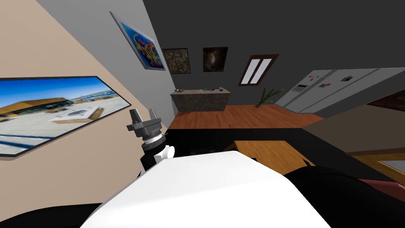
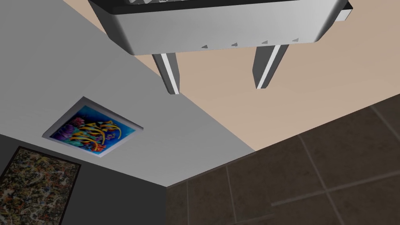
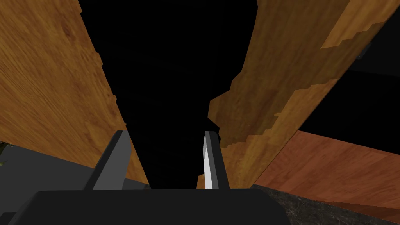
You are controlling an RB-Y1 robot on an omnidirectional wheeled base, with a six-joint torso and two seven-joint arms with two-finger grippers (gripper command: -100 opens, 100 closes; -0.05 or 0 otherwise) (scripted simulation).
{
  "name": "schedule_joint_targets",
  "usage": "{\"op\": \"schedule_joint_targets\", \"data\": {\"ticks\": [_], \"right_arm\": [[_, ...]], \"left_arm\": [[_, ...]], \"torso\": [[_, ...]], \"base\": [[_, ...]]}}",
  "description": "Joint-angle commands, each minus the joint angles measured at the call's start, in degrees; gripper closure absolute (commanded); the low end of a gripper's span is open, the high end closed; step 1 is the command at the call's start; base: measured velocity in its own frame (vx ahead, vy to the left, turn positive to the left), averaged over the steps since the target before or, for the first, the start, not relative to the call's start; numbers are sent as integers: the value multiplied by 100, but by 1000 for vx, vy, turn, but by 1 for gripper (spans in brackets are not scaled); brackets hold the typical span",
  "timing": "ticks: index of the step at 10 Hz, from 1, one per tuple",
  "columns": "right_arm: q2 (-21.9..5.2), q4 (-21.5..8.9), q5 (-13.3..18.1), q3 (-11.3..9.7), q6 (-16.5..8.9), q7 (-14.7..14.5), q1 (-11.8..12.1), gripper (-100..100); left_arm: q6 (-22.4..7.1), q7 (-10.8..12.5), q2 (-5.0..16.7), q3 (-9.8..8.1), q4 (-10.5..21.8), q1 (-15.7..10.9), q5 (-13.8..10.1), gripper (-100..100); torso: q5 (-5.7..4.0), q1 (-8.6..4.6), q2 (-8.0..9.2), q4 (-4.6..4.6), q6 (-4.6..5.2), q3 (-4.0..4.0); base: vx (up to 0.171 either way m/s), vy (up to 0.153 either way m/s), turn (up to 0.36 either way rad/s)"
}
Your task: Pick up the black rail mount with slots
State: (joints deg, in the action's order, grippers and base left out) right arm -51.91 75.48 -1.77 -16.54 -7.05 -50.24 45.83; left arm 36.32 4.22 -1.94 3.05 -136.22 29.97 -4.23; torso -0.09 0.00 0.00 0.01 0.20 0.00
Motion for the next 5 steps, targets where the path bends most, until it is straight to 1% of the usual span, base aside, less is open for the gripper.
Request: {"op": "schedule_joint_targets", "data": {"ticks": [1,3,4,5], "right_arm": [[-128,189,-79,50,-18,-25,141,100],[-288,395,-173,104,-27,-58,296,100],[-230,331,-139,93,-23,-45,258,100],[-235,345,-145,95,-25,-47,267,0]], "left_arm": [[0,0,0,0,0,0,0,0],[0,0,0,0,0,0,0,0],[0,0,0,0,0,0,0,0],[0,0,0,0,0,0,0,0]], "torso": [[0,0,0,0,0,0],[4,13,-2,0,0,-1],[5,15,-3,0,-3,-1],[4,8,-3,1,-5,-1]], "base": [[9,41,-101],[12,42,-69],[4,18,-14],[0,0,0]]}}
